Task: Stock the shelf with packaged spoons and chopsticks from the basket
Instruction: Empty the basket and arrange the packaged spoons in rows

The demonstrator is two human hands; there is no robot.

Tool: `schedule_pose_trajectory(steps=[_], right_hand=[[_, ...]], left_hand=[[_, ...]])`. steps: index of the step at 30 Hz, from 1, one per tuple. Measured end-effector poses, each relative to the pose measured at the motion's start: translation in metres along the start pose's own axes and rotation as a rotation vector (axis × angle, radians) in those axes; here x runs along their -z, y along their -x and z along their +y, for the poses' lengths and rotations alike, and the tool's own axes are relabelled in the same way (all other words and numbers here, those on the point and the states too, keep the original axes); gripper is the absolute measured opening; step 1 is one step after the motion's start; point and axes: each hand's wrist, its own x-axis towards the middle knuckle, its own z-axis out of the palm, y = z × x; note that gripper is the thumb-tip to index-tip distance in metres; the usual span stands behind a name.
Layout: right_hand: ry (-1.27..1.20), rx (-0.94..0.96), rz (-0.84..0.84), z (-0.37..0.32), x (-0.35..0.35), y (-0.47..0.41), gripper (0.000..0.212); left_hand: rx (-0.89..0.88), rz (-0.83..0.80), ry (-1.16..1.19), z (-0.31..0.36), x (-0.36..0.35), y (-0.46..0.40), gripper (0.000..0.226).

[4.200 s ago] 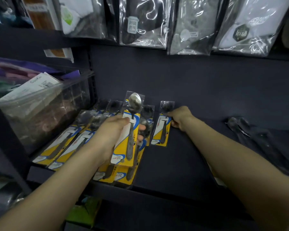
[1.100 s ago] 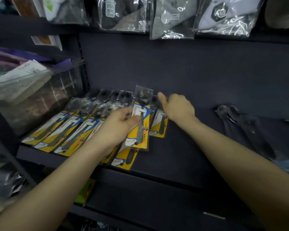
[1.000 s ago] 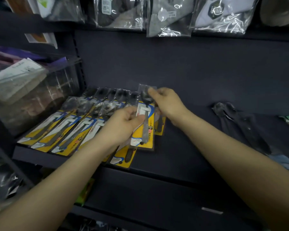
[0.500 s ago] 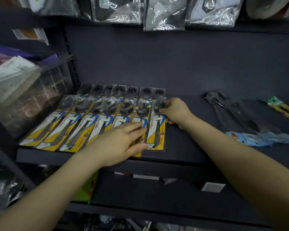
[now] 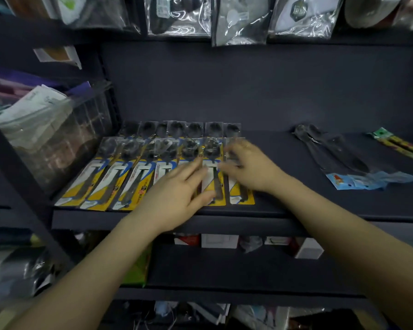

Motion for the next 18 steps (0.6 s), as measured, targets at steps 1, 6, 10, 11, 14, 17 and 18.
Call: schedule_pose_trajectory(steps=[1, 6, 10, 11, 14, 17, 18], right_hand=[[0.036, 0.054, -0.084, -0.007, -0.003, 0.01, 0.056], [0.289, 0.147, -0.291, -0.029, -0.019, 0.036, 0.07], [0.343, 0.159, -0.179, -0.048, -0.02, 0.037, 0.07], [0.322, 0.176, -0.138, -0.053, -0.021, 0.036, 0.069], [0.256, 0.255, -0.141, -0.072, -0.024, 0.022, 0.061], [0.117, 0.317, -0.137, -0.089, -0.031, -0.015, 0.045], [0.041, 0.286, -0.099, -0.092, -0.032, -0.033, 0.039]], left_hand=[[0.03, -0.001, -0.023, -0.009, 0.001, 0.008, 0.096], [0.078, -0.071, -0.071, -0.042, 0.001, 0.033, 0.11], [0.021, -0.098, -0.112, -0.052, 0.004, 0.036, 0.118], [0.008, -0.099, -0.112, -0.055, 0.005, 0.036, 0.12], [-0.039, -0.106, -0.108, -0.063, 0.006, 0.036, 0.121], [-0.038, -0.105, -0.108, -0.071, 0.01, 0.045, 0.116], [-0.028, -0.094, -0.101, -0.073, 0.013, 0.049, 0.114]])
